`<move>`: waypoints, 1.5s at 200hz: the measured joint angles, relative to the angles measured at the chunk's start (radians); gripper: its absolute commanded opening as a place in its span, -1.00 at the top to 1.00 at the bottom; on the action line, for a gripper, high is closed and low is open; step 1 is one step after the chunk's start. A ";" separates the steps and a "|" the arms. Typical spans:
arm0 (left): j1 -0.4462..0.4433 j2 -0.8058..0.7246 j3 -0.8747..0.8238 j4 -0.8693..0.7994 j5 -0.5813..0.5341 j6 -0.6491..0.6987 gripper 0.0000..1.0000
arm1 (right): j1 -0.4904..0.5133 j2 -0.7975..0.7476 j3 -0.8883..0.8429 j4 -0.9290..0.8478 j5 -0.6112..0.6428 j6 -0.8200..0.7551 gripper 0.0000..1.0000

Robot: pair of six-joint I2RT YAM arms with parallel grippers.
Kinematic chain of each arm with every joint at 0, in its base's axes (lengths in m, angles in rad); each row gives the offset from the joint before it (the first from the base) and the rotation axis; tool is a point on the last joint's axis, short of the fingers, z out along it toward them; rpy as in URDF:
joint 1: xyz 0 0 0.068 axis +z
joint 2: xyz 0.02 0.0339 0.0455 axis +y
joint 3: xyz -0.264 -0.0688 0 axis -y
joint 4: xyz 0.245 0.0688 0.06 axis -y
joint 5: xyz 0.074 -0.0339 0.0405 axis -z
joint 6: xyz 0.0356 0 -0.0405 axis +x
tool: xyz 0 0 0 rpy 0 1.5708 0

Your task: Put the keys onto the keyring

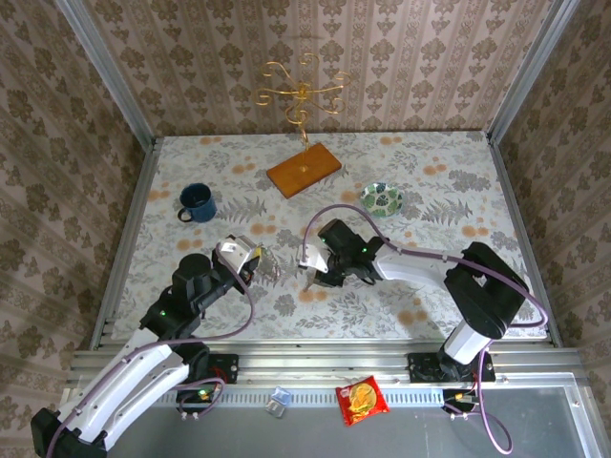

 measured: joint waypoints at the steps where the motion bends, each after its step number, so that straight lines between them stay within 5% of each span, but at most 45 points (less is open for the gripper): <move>1: 0.000 -0.001 0.000 0.000 0.000 0.000 1.00 | 0.000 0.000 0.002 -0.001 0.000 -0.004 0.36; 53: 0.001 -0.060 -0.029 0.002 -0.050 0.000 1.00 | -0.032 0.050 0.040 -0.077 0.000 -0.186 0.35; 178: 0.006 -0.080 -0.047 0.002 -0.076 0.000 1.00 | 0.000 0.150 0.114 -0.130 -0.012 -0.250 0.45; 260: 0.006 -0.080 -0.047 0.002 -0.075 0.000 1.00 | 0.001 0.163 0.126 -0.149 -0.011 -0.270 1.00; 300: 0.006 -0.080 -0.047 0.000 -0.075 0.000 1.00 | 0.001 0.143 0.130 -0.189 -0.014 -0.260 1.00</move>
